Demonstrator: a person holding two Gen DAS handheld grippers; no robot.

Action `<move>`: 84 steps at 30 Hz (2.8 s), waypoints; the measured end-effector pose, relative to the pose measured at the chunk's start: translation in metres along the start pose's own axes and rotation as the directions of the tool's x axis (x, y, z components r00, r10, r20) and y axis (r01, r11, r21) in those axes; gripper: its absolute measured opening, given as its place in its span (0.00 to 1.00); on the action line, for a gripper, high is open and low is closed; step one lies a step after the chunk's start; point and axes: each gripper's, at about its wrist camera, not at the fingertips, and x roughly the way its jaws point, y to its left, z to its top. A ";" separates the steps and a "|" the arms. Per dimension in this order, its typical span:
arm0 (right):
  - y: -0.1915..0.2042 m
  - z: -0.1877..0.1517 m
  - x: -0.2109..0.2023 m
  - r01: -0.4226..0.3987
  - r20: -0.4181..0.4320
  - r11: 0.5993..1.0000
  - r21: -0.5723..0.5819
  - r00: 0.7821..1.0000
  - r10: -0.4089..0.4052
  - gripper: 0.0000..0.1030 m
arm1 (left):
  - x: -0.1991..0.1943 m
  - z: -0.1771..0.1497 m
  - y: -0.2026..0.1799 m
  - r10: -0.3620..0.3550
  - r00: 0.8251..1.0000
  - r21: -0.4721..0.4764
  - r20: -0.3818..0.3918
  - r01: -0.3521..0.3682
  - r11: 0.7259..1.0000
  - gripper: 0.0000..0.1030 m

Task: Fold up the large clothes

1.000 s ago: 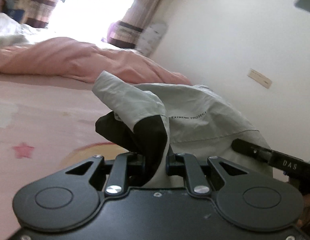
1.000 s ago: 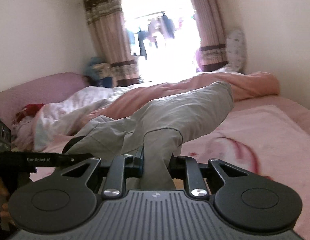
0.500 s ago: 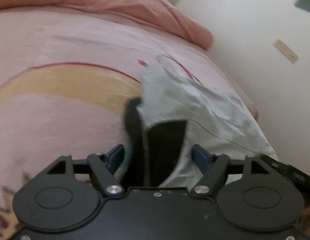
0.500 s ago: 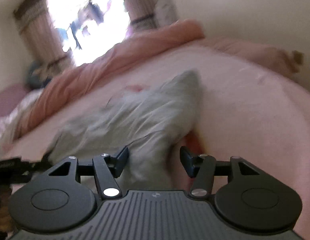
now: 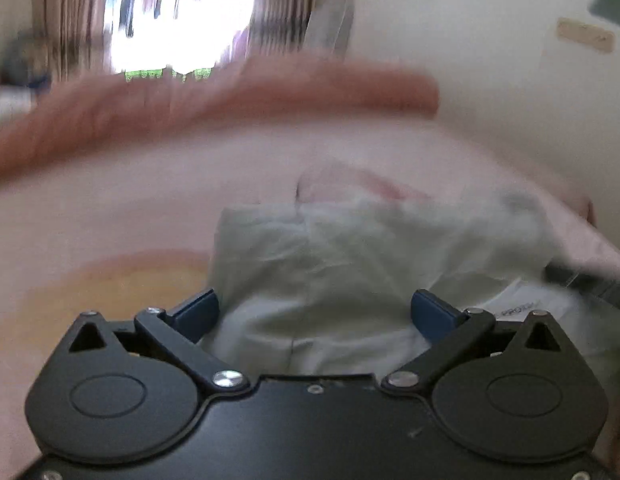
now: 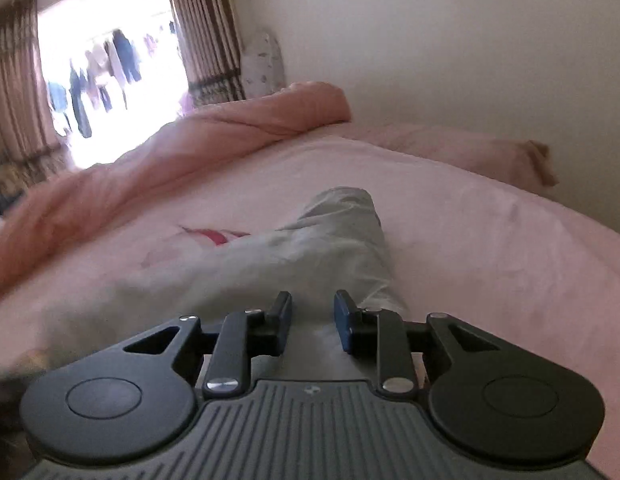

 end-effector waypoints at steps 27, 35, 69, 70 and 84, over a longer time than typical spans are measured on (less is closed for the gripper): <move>-0.002 -0.039 -0.192 0.029 -0.230 0.978 -0.205 0.970 -0.076 0.84 | -0.196 -0.065 -0.013 -0.069 0.992 0.165 -0.103 0.085 0.983 1.00; -0.002 -0.044 -0.219 0.035 -0.227 0.971 -0.235 0.970 -0.090 0.86 | -0.213 -0.065 -0.013 -0.074 0.984 0.134 -0.160 0.096 0.986 1.00; -0.002 -0.057 -0.215 0.018 -0.264 0.968 -0.250 0.961 -0.086 0.87 | -0.230 -0.074 -0.007 -0.119 0.979 0.078 -0.165 0.133 0.988 1.00; -0.001 -0.058 -0.216 0.020 -0.262 0.968 -0.249 0.961 -0.088 0.87 | -0.230 -0.074 -0.007 -0.120 0.979 0.078 -0.165 0.134 0.988 1.00; 0.018 -0.066 -0.225 0.023 -0.255 0.962 -0.270 0.962 -0.095 0.87 | -0.236 -0.082 -0.001 -0.122 0.979 0.079 -0.166 0.136 0.988 1.00</move>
